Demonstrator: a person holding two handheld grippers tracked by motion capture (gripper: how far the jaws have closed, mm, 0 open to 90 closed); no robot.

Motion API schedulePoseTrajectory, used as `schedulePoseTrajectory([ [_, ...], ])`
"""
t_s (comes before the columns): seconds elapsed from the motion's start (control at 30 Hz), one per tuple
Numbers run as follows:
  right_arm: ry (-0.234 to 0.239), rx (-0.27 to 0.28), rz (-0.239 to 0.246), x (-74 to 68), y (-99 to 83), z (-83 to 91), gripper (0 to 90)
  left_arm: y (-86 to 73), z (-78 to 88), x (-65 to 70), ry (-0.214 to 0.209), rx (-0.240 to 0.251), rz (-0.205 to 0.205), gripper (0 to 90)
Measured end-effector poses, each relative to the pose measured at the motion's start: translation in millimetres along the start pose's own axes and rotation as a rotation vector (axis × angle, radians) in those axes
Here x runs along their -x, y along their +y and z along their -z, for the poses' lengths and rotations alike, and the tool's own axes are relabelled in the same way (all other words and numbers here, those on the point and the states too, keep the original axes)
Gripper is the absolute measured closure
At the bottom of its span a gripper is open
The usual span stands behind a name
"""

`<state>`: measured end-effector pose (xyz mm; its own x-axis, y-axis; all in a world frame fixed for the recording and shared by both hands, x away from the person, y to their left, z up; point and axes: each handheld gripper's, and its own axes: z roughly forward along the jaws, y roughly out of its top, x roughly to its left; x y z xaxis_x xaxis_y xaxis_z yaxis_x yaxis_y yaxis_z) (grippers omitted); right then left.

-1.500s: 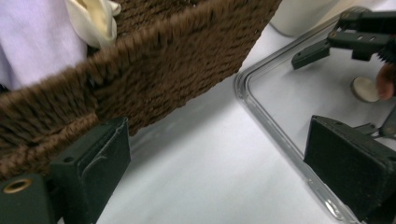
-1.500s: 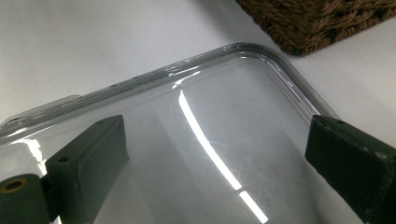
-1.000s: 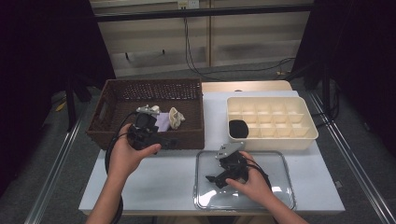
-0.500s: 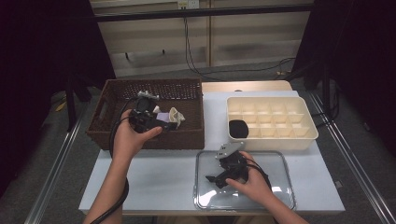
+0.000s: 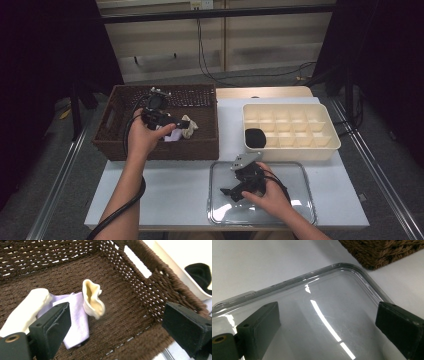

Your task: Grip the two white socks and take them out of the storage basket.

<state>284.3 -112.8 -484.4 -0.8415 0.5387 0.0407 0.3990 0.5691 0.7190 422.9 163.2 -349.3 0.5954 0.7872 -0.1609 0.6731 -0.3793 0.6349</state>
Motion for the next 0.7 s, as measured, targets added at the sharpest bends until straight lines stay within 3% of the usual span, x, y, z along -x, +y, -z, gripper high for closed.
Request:
schedulePoseTrajectory([
  [0.03, 0.000, 0.000, 0.000, 0.1, 0.0, 0.0, 5.1, 1.0, -2.1, -0.5, 0.003, 0.004, 0.012, 8.6],
  [0.1, 0.000, 0.000, 0.001, 0.1, 0.0, 0.0, 5.1, 3.4, -5.6, -1.6, 0.023, -0.008, -0.007, 8.8],
  [0.7, 0.001, 0.001, 0.004, 0.4, 0.1, 0.1, 5.1, 20.2, -44.5, -18.8, 0.024, -0.049, 0.029, 17.6],
])
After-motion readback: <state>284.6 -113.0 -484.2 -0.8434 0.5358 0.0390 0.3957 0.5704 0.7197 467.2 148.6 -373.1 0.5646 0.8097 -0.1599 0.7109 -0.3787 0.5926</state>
